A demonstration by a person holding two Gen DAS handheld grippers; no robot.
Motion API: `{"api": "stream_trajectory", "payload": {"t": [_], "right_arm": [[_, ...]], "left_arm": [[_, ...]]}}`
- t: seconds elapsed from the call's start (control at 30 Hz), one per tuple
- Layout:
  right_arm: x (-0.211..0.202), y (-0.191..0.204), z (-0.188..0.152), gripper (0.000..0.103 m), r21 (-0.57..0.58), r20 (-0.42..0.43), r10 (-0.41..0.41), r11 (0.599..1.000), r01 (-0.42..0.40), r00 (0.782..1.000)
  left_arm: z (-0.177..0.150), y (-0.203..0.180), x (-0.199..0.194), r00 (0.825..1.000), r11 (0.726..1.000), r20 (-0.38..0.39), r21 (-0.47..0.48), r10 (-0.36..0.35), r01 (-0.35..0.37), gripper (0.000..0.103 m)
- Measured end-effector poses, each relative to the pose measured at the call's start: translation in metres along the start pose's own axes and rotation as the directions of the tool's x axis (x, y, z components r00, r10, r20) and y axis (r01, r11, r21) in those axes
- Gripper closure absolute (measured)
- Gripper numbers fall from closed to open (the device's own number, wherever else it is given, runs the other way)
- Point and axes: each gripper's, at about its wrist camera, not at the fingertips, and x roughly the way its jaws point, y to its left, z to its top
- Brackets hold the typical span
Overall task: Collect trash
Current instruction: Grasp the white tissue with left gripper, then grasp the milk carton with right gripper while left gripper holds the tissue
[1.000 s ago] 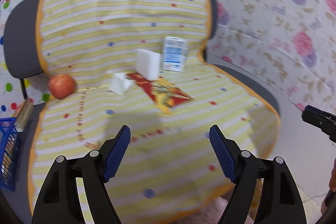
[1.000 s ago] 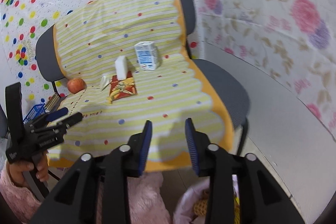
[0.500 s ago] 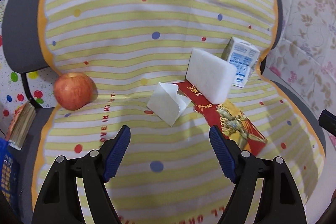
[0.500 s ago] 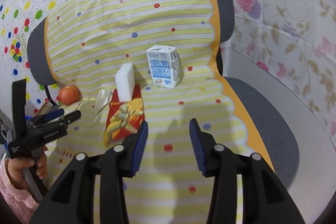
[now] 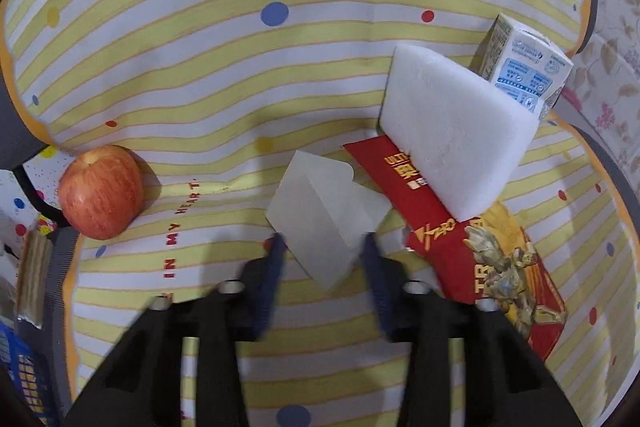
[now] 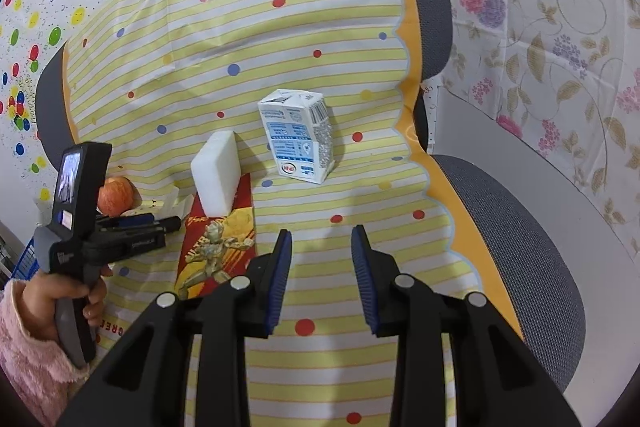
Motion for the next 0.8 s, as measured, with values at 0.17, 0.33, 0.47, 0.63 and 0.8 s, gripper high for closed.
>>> {"api": "stream_trajectory", "payload": {"t": [0.17,0.33,0.47,0.63,0.8], "right_arm": [[-0.009,0.001,-0.004,0.072,-0.009,0.005,-0.003,1.0,0.003,1.0],[-0.009,0.009,-0.004,0.072,-0.02,0.007,0.022,1.0,-0.022,1.0],[0.0,0.022,0.006,0.065,-0.056,0.025,0.034,0.998,-0.033,0.999],[0.026,0.031,0.034,0.044,-0.107,0.066,0.032,0.994,-0.025,0.997],[0.076,0.027,0.068,0.032,-0.174,0.05,0.015,0.985,-0.006,0.999]], "left_arm": [[-0.021,0.02,-0.031,0.992,0.994,0.09,-0.053,-0.092,0.097,0.102],[-0.055,0.036,-0.078,0.96,0.979,0.217,-0.062,-0.176,0.193,0.103],[-0.065,0.046,-0.11,0.933,0.968,0.296,-0.078,-0.205,0.238,0.103],[-0.048,0.049,-0.126,0.909,0.964,0.351,-0.059,-0.224,0.261,0.103],[-0.035,0.044,-0.114,0.91,0.968,0.352,-0.038,-0.219,0.247,0.103]]}}
